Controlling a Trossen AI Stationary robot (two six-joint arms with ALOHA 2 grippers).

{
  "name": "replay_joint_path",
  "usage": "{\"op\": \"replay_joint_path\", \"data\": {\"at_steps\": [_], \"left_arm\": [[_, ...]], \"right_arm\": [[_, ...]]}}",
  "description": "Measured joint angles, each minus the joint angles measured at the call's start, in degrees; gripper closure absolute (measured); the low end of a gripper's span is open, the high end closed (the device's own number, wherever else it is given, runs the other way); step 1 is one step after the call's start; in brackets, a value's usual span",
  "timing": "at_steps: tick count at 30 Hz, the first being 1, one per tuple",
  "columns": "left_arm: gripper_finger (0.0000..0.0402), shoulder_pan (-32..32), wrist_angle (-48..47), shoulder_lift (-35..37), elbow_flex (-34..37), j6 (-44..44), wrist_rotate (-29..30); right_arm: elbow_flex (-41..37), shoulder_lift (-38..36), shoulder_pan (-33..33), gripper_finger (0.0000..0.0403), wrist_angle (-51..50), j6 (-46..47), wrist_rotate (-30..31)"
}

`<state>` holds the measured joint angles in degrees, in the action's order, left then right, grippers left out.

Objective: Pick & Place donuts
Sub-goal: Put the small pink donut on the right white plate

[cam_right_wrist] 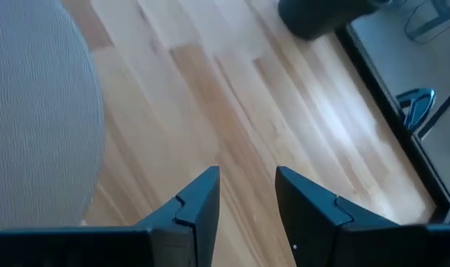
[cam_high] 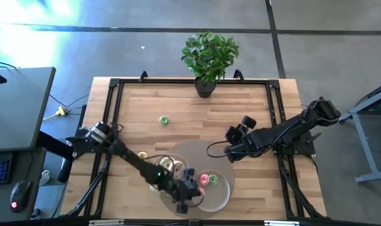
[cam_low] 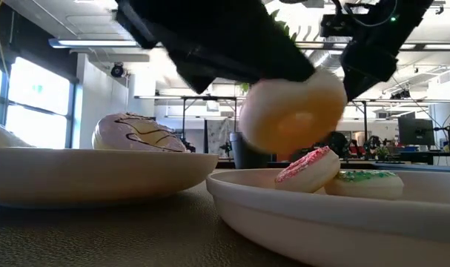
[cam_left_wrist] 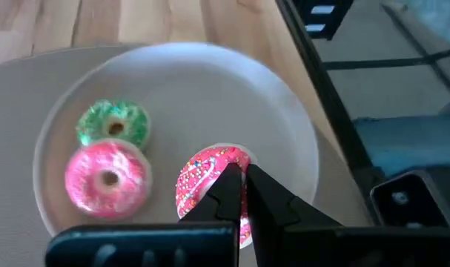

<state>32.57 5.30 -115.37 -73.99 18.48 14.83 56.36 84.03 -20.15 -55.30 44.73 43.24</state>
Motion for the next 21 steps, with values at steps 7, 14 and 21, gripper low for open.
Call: {"op": "replay_joint_path", "data": {"at_steps": [7,14,21], "left_arm": [[0.0399,0.2,-0.8,-2.6,0.1,2.6,7.8],[0.0398,-1.8,-0.7,-2.6,0.1,4.3,2.1],[0.0335,-1.8,-0.8,-2.6,0.1,4.6,-1.4]], "right_arm": [[0.0,0.0,-0.1,0.0274,3.5,-0.2,1.4],[0.0,0.0,-0.1,0.0274,3.9,1.6,1.3],[0.0,0.0,-0.1,0.0274,5.6,1.3,1.2]]}}
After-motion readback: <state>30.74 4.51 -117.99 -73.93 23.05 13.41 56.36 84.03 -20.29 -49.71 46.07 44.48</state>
